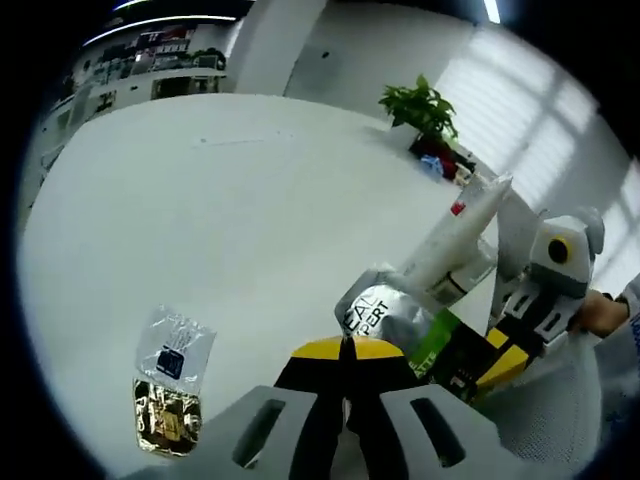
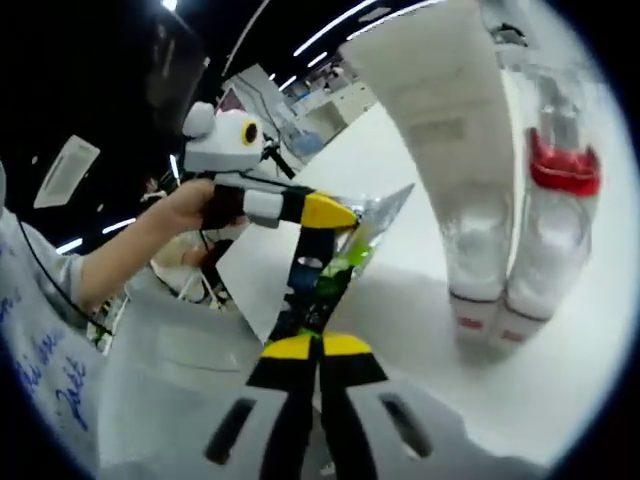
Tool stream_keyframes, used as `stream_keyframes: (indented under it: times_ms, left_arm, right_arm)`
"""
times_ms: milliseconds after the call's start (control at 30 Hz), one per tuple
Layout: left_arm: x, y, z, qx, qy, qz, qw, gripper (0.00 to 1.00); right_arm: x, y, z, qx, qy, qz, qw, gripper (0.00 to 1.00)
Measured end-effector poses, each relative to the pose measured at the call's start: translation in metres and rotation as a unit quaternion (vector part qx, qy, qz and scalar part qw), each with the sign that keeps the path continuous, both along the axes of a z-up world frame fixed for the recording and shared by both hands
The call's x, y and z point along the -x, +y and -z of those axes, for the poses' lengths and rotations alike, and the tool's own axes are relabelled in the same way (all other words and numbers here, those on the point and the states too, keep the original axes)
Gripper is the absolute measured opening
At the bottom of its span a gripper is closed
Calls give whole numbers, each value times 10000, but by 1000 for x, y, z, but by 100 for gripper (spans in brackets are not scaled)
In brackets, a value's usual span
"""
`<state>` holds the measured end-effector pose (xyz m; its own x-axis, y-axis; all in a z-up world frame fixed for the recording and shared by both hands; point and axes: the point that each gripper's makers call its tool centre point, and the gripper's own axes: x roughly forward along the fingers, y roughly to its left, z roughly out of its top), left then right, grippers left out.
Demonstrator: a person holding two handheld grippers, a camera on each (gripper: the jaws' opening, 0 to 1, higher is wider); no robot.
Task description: Arrange the skincare products in the storage area until every visible bottle or jar stands upright without overlapping.
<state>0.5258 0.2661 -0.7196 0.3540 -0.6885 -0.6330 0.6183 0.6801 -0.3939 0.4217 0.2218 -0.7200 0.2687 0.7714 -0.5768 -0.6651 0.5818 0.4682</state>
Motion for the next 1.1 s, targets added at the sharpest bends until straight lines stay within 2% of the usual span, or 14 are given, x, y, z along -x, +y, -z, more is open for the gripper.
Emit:
stream_keyframes:
  times_ms: [100, 233, 367, 433, 500, 667, 833, 1000, 1100]
  left_arm:
    - [0, -4, 6, -102, 8, 50, 9999, 0]
    - [1, -7, 14, -286, -11, 167, 9995, 0]
    - [2, -9, 18, -393, -54, 296, 9988, 0]
    - [3, -10, 19, -468, -89, 439, 9979, 0]
    - [4, -11, 20, -560, -139, 601, 9965, 0]
    - [4, -13, 23, -643, -168, 797, 9946, 0]
    - [4, -16, 25, -676, -222, 969, 9928, 0]
    - [1, -18, 30, -728, -205, 1024, 9919, 0]
    - [-1, -19, 31, -742, -216, 1074, 9912, 0]
  right_arm:
    - [-1, -2, 8, 512, -232, -218, 9982, 1]
    - [-3, -5, 17, 987, -419, -443, 9933, 1]
    - [0, -5, 24, 1229, -486, -600, 9894, 3]
    - [2, -11, 30, 1522, -563, -752, 9839, 8]
    - [4, -15, 34, 1656, -584, -808, 9811, 10]
    - [4, -28, 35, 1761, -594, -675, 9802, 17]
    - [2, -36, 33, 1920, -666, -611, 9772, 17]
    - [1, -20, 30, 1841, -838, -727, 9766, 17]
    - [-2, -8, 32, 1972, -1041, -946, 9702, 18]
